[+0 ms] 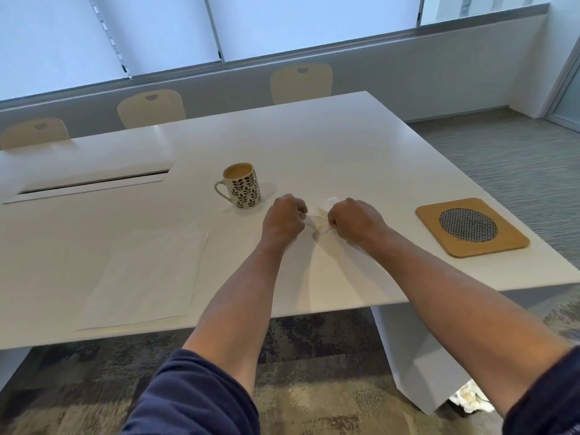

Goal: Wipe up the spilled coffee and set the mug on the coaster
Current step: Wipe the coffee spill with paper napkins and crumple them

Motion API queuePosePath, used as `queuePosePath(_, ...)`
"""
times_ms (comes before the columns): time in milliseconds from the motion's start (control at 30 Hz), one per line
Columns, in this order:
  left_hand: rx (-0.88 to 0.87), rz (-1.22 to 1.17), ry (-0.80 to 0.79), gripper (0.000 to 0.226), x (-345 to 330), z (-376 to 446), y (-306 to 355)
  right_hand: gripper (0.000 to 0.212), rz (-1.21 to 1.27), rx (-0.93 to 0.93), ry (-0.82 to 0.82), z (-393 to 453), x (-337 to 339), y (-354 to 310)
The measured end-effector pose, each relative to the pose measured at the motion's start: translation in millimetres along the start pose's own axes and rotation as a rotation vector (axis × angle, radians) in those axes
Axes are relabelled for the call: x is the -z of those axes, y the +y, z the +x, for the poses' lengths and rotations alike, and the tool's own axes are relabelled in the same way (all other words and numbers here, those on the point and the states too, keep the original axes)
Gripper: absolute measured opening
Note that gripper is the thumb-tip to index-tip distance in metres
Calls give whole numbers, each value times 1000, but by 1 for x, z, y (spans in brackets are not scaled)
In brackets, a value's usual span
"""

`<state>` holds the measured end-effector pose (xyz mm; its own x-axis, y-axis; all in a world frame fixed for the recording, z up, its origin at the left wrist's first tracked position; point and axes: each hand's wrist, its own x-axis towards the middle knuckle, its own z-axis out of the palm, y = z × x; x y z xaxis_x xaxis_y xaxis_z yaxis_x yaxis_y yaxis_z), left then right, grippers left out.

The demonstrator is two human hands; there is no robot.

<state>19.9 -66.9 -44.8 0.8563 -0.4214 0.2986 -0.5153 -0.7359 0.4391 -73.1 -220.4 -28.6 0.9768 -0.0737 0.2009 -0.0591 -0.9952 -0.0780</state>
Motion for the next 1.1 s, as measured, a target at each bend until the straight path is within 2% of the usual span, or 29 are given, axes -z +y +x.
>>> queuePosePath(233,56,-61,-28,31,-9,5,4,21,28,-40,-44,9,4,13)
queuePosePath(367,90,-107,-38,29,-11,8,5,20,46,-81,-56,15,4,22)
queuePosePath(533,103,-118,-55,25,-10,9,6,26,-39,-38,-25,24,2,29)
queuePosePath(667,70,-68,-105,22,-8,7,1,25,-18,-75,-116,27,0,26)
queuePosePath(733,30,-67,-169,19,-1,8,-2,25,-44,-45,-147,23,1,25)
queuePosePath(867,31,-118,-272,18,18,4,-6,28,-87,90,-65,7,0,18)
queuePosePath(933,83,-198,-238,17,24,0,-10,29,-100,186,-57,-3,0,17)
queuePosePath(1100,186,-336,-121,15,31,-12,-16,26,83,420,-132,-27,15,13)
